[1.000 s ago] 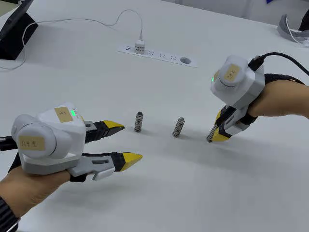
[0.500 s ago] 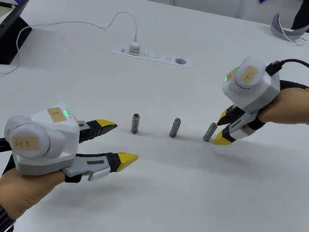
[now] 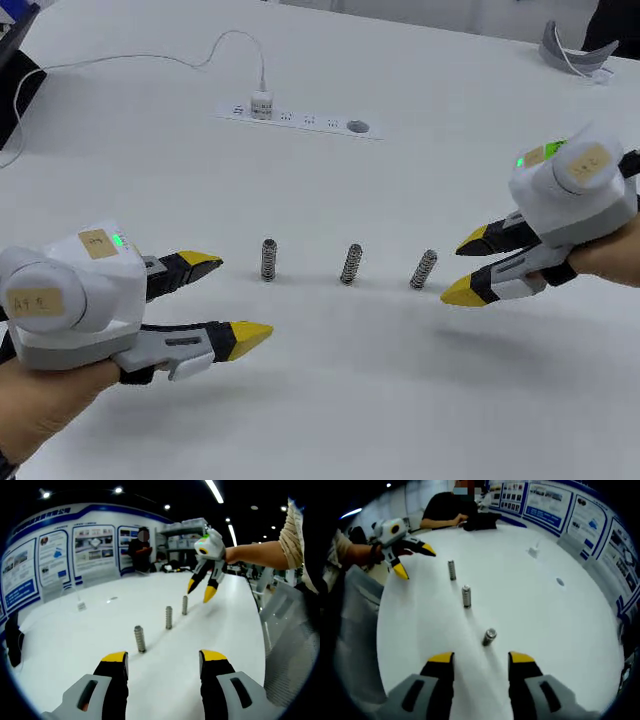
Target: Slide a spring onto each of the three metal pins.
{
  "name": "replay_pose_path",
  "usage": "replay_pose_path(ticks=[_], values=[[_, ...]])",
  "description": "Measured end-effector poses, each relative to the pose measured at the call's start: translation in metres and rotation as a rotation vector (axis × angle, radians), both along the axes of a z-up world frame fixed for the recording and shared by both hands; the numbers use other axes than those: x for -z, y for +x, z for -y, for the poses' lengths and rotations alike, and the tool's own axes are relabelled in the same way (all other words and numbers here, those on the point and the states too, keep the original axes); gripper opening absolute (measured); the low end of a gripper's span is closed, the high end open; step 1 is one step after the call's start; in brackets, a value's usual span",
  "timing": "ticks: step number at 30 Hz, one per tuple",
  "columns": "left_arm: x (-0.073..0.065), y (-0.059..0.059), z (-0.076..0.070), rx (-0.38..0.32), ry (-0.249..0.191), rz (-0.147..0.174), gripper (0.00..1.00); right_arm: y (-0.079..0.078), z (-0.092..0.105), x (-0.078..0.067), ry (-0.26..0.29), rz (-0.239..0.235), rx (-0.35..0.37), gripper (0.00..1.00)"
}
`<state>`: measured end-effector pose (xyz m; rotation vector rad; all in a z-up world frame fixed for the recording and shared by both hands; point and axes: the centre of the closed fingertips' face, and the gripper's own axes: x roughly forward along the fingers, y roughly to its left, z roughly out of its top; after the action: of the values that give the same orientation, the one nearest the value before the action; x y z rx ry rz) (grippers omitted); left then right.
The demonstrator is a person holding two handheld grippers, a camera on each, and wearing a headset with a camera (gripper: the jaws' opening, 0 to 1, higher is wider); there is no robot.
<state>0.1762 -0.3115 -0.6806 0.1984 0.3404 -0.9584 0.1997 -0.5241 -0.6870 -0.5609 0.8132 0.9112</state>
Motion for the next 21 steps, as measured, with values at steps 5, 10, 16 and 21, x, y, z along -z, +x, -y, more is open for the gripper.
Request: replay_pose_path(ticks=[5, 10, 16, 21], values=[[0.001, 0.000, -0.002, -0.003, 0.005, -0.006, 0.61, -0.002, 0.002, -0.008, 0.081, 0.058, 0.019, 0.46], [0.002, 0.000, -0.004, -0.003, 0.011, -0.011, 0.63, -0.008, 0.003, -0.013, 0.146, 0.108, 0.017, 0.48], [0.002, -0.001, -0.007, -0.007, 0.015, -0.016, 0.65, -0.013, 0.003, -0.017, 0.220, 0.169, 0.023, 0.53], [0.001, -0.001, -0.009, -0.009, 0.016, -0.018, 0.65, -0.020, 0.001, -0.020, 0.295, 0.194, 0.029, 0.57]])
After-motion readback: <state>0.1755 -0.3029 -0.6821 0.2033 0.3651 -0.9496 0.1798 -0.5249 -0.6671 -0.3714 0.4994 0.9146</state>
